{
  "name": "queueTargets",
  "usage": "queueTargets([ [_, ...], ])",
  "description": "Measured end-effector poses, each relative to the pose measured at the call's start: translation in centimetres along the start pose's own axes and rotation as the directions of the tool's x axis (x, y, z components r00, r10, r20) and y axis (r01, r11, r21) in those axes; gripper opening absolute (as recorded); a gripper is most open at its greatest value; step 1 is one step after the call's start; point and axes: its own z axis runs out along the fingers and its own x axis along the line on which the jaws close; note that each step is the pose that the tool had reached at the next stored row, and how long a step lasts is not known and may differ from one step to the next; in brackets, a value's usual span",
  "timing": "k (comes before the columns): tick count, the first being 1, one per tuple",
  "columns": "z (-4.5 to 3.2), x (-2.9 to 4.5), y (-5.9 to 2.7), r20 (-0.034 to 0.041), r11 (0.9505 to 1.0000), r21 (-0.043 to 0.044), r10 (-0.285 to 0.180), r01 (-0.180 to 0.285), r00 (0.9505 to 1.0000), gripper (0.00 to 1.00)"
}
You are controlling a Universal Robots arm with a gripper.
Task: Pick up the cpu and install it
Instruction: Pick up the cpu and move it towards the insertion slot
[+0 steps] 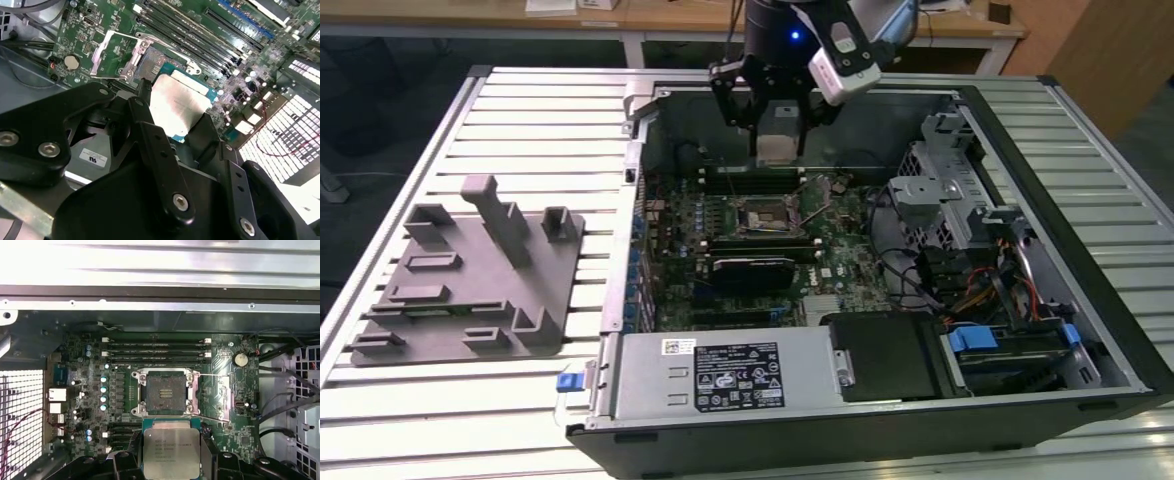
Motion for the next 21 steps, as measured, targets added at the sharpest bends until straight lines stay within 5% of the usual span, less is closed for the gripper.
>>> queueTargets([
  [15, 2.49, -0.19, 0.63, -0.0003, 1.0, -0.0002, 0.0, 0.0, 1.0, 0.55],
  [21, 2.67, -0.25, 0.72, -0.0004, 1.0, -0.0001, 0.0, 0.0, 1.0, 0.55],
])
